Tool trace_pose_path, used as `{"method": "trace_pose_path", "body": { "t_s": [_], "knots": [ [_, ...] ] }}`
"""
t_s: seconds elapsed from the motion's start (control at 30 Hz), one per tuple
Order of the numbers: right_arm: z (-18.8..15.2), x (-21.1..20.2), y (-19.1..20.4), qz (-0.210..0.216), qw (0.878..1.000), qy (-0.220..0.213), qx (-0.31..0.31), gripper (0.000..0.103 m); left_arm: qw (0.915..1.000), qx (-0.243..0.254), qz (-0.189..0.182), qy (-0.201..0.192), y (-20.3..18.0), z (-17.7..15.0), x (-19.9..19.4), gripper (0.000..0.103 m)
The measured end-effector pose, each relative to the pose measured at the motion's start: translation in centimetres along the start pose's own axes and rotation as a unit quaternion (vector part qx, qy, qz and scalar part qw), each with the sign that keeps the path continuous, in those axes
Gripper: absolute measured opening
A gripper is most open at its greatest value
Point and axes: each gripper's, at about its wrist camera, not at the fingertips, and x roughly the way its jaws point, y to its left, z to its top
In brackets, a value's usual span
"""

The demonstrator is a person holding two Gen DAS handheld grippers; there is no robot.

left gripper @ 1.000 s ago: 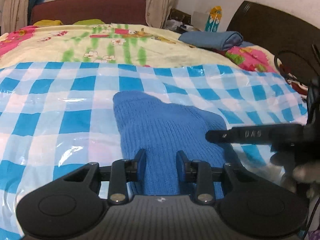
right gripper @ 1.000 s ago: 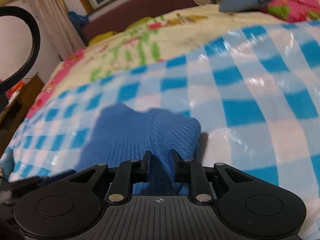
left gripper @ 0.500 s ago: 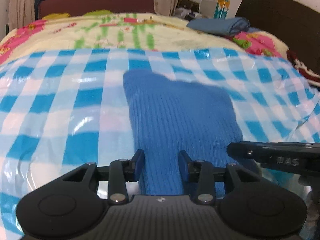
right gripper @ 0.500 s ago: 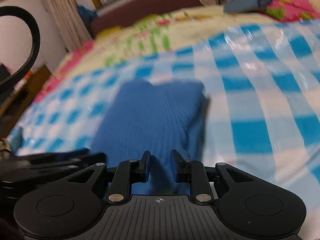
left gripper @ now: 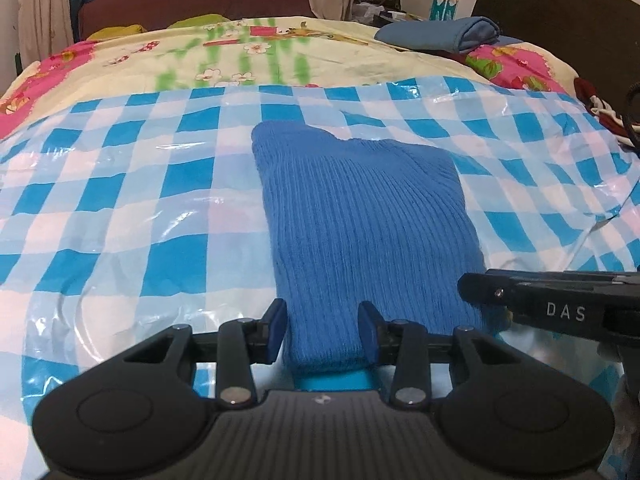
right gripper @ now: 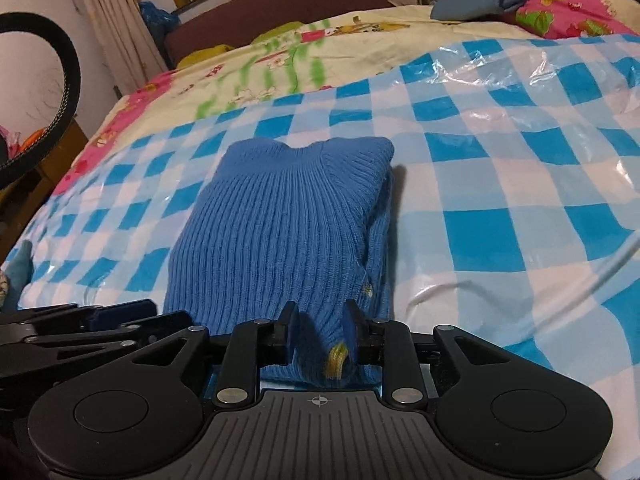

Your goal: Fold small clothes

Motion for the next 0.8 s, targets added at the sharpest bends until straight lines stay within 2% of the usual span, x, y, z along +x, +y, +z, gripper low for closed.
{"method": "trace_pose_path", "body": {
  "t_s": [0.53,0.67,0.73,0.77,0.8],
  "knots": [
    [-1.0,-1.5,0.3,0.002,1.0,0.003,-0.001,0.029,0.9997,0.013,0.021,0.006,-0.3,-0.7,-0.5,0.047],
    [-2.1,-2.6,0.8,0.005,1.0,-0.001,0.001,0.029,0.9997,-0.007,0.022,0.008,-0.4,-1.3,-1.1,0.063],
    [-2.9,-3.4,1.1,0.004,1.0,-0.006,0.001,0.029,0.9993,-0.025,0.027,0.006,0.0,-1.8,-1.6,0.081],
    [-3.4,-3.8,1.2,0.007,1.0,-0.008,0.004,0.029,0.9989,-0.031,0.036,0.003,0.1,-2.1,-1.8,0.084],
    [-3.8,-4.1,1.2,0.012,1.0,-0.007,0.01,0.029,0.9981,-0.029,0.054,0.0,0.0,-2.5,-2.0,0.093]
  ]
}}
